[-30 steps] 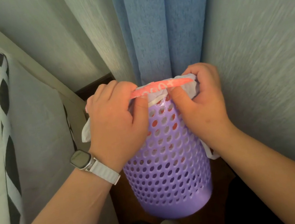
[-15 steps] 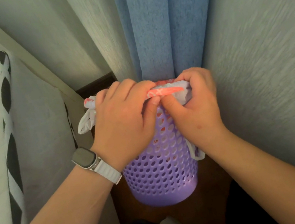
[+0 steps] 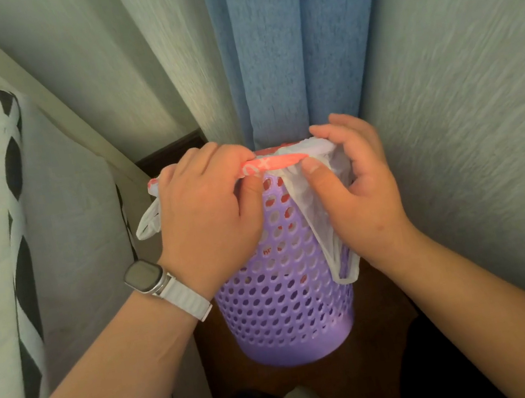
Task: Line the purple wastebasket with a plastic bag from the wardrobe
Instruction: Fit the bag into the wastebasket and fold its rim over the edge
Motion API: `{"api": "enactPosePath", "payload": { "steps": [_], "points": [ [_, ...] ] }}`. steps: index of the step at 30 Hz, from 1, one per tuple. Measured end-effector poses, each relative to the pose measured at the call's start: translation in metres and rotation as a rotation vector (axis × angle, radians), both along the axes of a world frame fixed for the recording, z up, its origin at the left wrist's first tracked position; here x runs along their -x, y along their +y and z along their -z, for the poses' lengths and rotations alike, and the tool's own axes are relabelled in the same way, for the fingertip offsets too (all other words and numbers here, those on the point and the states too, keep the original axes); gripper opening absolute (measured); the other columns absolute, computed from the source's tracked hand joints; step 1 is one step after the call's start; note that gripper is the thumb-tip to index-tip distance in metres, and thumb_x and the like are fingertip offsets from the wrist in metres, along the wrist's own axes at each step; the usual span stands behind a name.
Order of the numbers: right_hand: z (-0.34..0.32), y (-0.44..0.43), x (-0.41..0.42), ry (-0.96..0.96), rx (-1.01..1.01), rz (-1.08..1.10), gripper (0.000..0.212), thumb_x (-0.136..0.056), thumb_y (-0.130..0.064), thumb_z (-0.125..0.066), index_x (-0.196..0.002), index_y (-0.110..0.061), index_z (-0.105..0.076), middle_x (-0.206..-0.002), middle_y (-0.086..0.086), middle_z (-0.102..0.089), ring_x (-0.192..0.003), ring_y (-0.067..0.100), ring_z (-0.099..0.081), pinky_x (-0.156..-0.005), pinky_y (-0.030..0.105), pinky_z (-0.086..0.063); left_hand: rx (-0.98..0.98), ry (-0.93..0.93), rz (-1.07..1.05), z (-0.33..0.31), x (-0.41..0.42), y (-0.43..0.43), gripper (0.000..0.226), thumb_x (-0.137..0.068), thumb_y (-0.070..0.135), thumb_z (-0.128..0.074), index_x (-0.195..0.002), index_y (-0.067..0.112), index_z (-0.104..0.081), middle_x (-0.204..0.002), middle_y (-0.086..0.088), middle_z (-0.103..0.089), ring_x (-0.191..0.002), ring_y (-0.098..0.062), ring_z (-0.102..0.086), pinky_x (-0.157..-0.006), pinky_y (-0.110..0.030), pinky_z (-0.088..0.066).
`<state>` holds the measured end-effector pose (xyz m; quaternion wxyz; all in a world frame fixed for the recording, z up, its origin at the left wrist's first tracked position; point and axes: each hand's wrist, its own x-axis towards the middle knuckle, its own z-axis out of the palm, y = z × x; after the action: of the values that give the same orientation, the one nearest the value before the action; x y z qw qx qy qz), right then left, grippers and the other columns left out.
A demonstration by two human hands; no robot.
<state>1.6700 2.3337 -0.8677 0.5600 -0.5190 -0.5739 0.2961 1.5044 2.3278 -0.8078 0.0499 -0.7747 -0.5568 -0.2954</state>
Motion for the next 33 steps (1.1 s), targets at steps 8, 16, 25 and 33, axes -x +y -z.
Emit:
{"api": "enactPosePath", "payload": {
  "steps": [8, 16, 25, 33],
  "points": [
    [0.001, 0.003, 0.0, 0.003, -0.038, 0.038, 0.034, -0.078, -0.045, -0.062, -0.108, -0.028, -0.055, -0.128, 0.0, -0.046, -0.125, 0.011, -0.045, -0.104, 0.021, -0.035, -0.017, -0.047, 0.024, 0.001, -0.003, -0.001, 0.021, -0.094, 0.025, -0.046, -0.09, 0.015, -0.063, -0.085, -0.001, -0.062, -0.082, -0.023, -0.057, -0.078, -0.041, -0.039],
    [-0.005, -0.001, 0.01, -0.085, -0.086, 0.16, 0.024, -0.079, -0.042, -0.06, -0.095, -0.028, -0.049, -0.104, 0.0, -0.049, -0.097, 0.014, -0.047, -0.086, 0.018, -0.035, -0.101, -0.057, -0.025, 0.0, -0.01, -0.004, 0.03, -0.087, 0.043, -0.058, -0.079, 0.015, -0.062, -0.075, 0.002, -0.059, -0.074, -0.021, -0.055, -0.076, -0.041, -0.038],
    [-0.009, -0.002, 0.01, -0.114, -0.062, 0.126, 0.027, -0.078, -0.045, -0.059, -0.098, -0.028, -0.053, -0.103, -0.007, -0.049, -0.099, 0.019, -0.052, -0.089, 0.041, -0.045, -0.077, -0.028, -0.062, 0.004, -0.006, 0.0, 0.038, -0.087, 0.05, -0.055, -0.077, 0.013, -0.057, -0.074, 0.0, -0.056, -0.073, -0.021, -0.053, -0.073, -0.039, -0.038],
    [-0.002, 0.009, -0.013, -0.166, -0.1, 0.075, 0.049, -0.081, -0.046, -0.061, -0.116, -0.013, -0.062, -0.123, -0.004, -0.048, -0.123, 0.021, -0.05, -0.107, 0.04, -0.039, -0.031, -0.061, -0.083, 0.005, 0.0, 0.005, 0.04, -0.086, 0.048, -0.053, -0.071, 0.011, -0.054, -0.066, -0.002, -0.051, -0.065, -0.022, -0.047, -0.066, -0.048, -0.043]
  ]
}}
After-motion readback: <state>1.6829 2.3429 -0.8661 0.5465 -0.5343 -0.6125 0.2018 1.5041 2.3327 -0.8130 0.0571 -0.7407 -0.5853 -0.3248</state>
